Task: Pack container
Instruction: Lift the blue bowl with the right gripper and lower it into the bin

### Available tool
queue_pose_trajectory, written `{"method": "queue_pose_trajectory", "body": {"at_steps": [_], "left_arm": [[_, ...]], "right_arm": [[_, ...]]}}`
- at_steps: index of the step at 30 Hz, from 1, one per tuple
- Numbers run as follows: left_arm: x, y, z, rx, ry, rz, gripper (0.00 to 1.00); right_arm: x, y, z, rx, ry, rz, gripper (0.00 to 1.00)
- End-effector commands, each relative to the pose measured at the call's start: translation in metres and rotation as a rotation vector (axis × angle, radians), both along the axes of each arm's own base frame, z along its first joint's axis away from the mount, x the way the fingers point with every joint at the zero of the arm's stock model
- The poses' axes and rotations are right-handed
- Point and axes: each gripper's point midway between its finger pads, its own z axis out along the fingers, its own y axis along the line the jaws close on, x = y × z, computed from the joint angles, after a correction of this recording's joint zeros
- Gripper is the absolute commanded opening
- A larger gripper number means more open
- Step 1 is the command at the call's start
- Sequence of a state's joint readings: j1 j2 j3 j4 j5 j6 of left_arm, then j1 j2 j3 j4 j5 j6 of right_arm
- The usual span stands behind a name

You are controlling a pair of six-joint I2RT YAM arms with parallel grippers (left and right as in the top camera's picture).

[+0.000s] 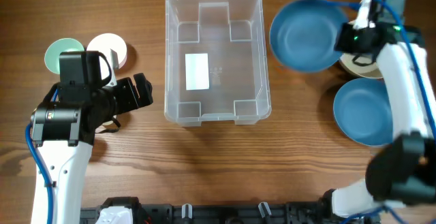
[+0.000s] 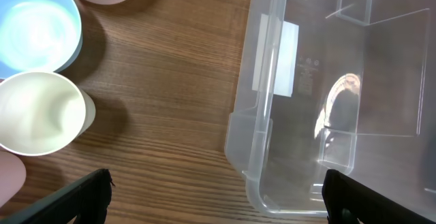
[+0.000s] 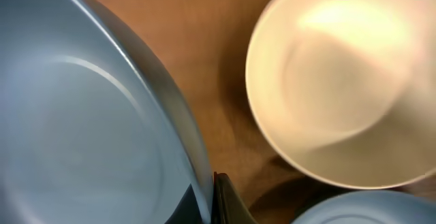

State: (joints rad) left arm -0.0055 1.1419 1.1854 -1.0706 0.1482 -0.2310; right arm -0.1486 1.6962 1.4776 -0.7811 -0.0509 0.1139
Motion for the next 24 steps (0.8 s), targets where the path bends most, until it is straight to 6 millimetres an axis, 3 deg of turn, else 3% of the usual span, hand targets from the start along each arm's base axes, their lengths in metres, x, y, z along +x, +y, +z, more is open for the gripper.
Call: {"method": "queue_pose_trajectory", "body": {"at_steps": [1, 4, 6, 9, 12, 14, 16, 19, 21, 24], "left_arm": [[0.003, -0.002, 0.007, -0.020, -0.016, 0.004, 1.00], [0.003, -0.002, 0.007, -0.020, -0.016, 0.004, 1.00], [0.003, -0.002, 0.007, -0.020, -0.016, 0.004, 1.00], [0.003, -0.002, 0.007, -0.020, -0.016, 0.005, 1.00], [0.004, -0.002, 0.009, -0.020, -0.022, 0.005, 1.00], [0.004, -0.002, 0.014, -0.020, -0.035, 0.005, 1.00], [0.003, 0.000, 0.025, -0.012, -0.050, 0.017, 1.00], [-0.008, 0.021, 0.043, 0.076, -0.039, 0.105, 1.00], [-0.013, 0.022, 0.051, 0.083, -0.035, 0.108, 1.00], [-0.016, 0.027, 0.051, 0.112, -0.023, 0.117, 1.00]], "right_arm": [[-0.002, 0.010, 0.078, 0.013, -0.199, -0.007, 0.04], [-0.010, 0.052, 0.126, 0.033, -0.315, 0.131, 0.04], [-0.016, 0.098, 0.149, 0.013, -0.348, 0.274, 0.04], [-0.020, 0.154, 0.168, -0.039, -0.374, 0.398, 0.04], [-0.015, 0.199, 0.173, -0.078, -0.388, 0.485, 0.04], [-0.005, 0.220, 0.156, -0.084, -0.357, 0.527, 0.04], [0.011, 0.232, 0.124, -0.086, -0.293, 0.540, 0.04], [0.042, 0.244, 0.056, -0.097, -0.182, 0.546, 0.04], [0.058, 0.251, 0.014, -0.104, -0.127, 0.550, 0.04], [0.071, 0.255, -0.031, -0.109, -0.071, 0.553, 0.04]]}}
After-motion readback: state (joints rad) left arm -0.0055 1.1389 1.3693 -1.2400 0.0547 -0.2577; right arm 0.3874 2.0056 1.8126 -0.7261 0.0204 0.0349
